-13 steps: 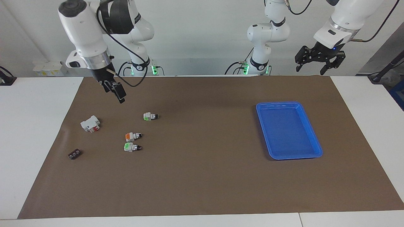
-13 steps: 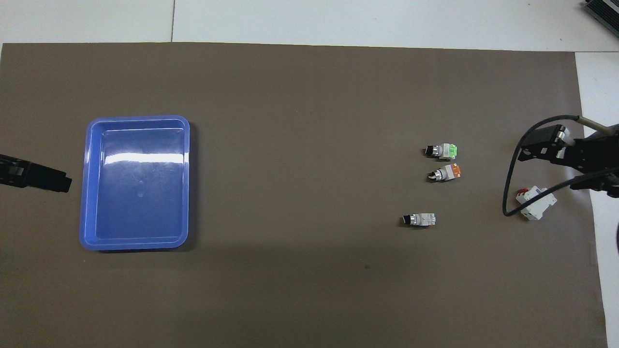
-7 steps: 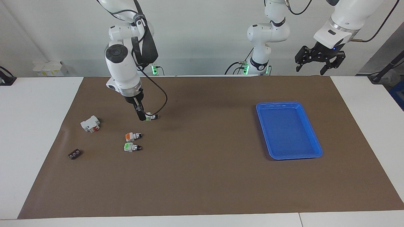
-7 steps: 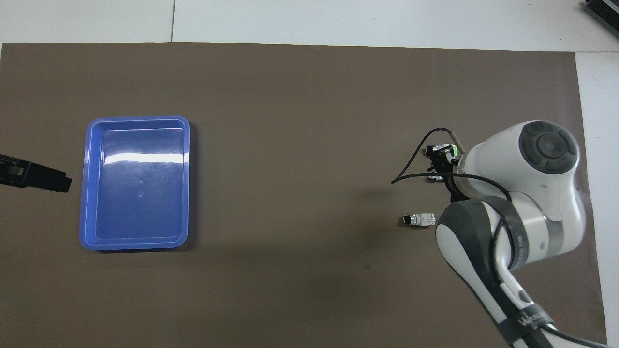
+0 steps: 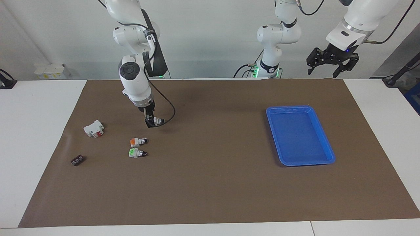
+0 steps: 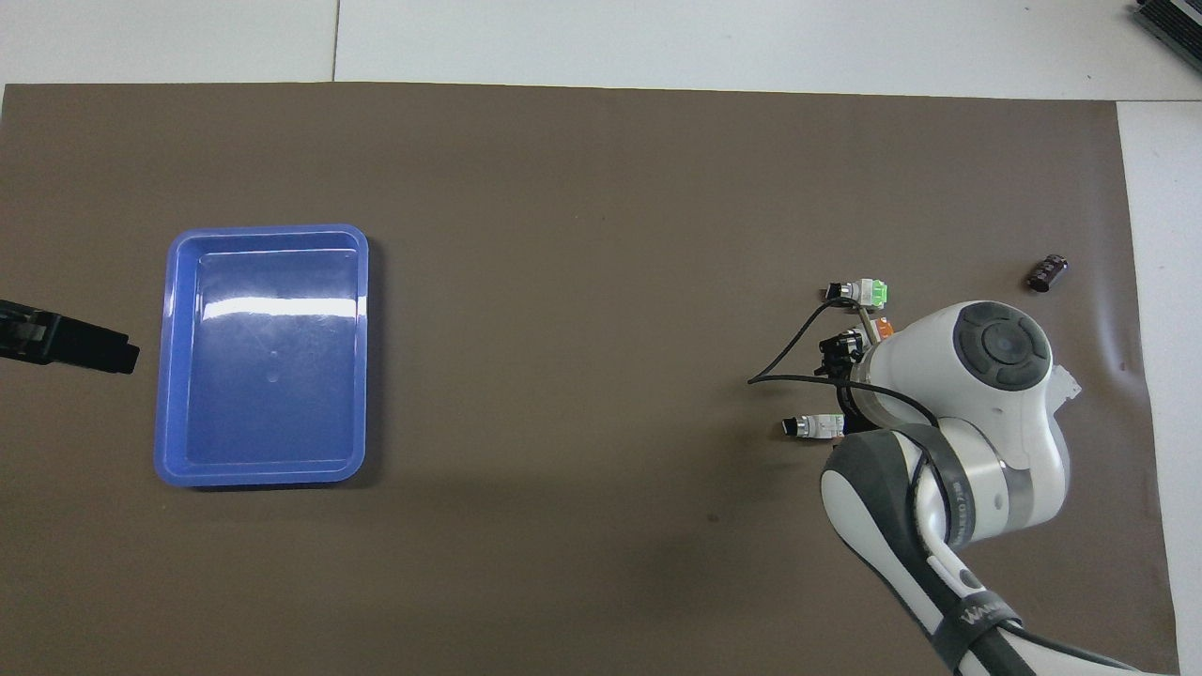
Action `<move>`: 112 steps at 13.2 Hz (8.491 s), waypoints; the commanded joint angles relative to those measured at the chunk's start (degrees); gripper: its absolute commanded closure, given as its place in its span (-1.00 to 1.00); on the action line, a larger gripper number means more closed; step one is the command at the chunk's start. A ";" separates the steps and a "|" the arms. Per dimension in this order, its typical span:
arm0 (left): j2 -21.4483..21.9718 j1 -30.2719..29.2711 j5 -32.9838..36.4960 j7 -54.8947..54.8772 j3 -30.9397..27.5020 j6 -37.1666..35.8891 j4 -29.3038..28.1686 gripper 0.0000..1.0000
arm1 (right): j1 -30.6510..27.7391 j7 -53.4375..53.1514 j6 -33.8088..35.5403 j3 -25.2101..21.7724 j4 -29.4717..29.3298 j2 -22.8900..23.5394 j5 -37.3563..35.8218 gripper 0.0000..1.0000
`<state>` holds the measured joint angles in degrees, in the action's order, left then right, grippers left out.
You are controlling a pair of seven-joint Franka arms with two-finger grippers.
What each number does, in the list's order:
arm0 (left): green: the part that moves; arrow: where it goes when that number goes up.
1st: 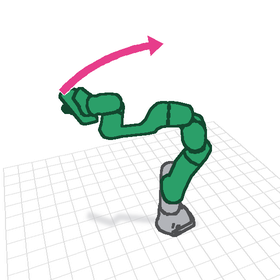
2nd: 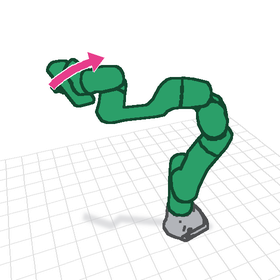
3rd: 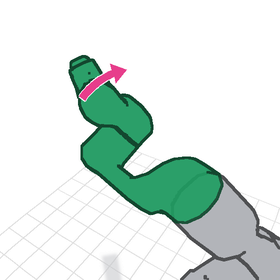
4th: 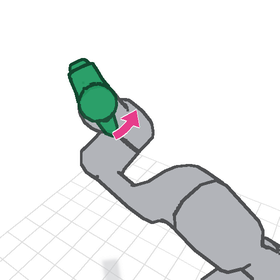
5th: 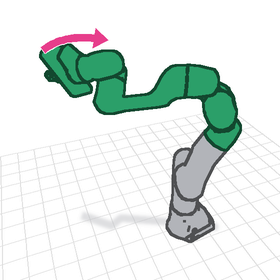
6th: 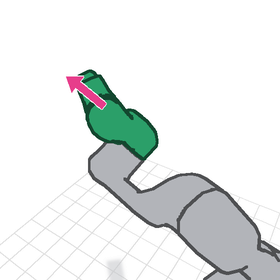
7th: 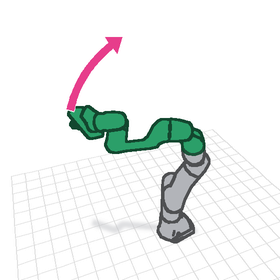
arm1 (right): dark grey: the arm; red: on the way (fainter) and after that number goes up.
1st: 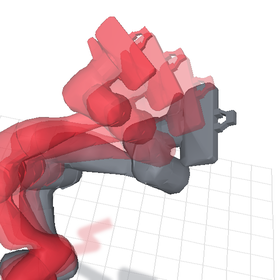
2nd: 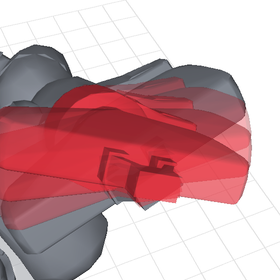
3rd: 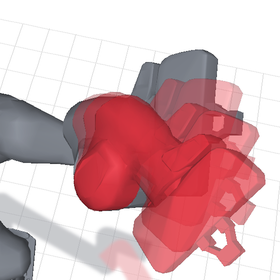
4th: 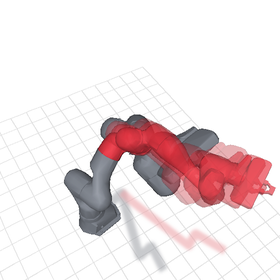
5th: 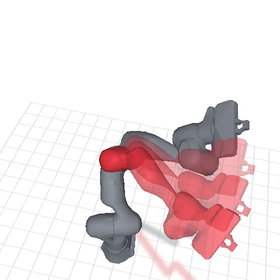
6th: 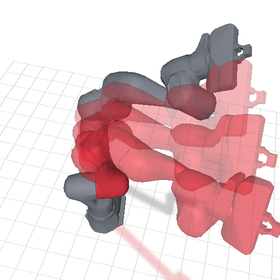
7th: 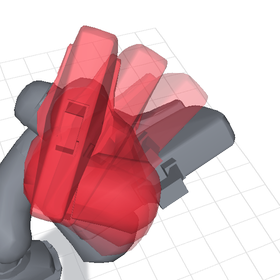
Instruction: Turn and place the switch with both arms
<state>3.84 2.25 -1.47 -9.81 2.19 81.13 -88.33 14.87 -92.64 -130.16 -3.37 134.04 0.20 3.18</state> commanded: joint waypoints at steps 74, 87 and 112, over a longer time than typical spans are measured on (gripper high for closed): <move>4.33 4.17 -40.90 51.38 4.49 30.31 -15.99 0.57 | 11.58 -0.70 -10.29 12.78 -41.40 13.68 45.77 1.00; 4.16 4.25 -42.83 56.61 4.32 31.36 -16.27 1.00 | 11.41 -0.61 -10.02 12.78 -41.40 13.68 45.77 1.00; 3.19 3.90 -40.90 153.06 5.28 35.85 -13.89 1.00 | 11.41 -0.52 -9.76 12.78 -41.23 13.69 45.77 1.00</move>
<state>6.36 6.48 -42.43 139.19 7.36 113.47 -102.41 25.94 -91.33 -140.21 8.85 92.49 13.52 50.38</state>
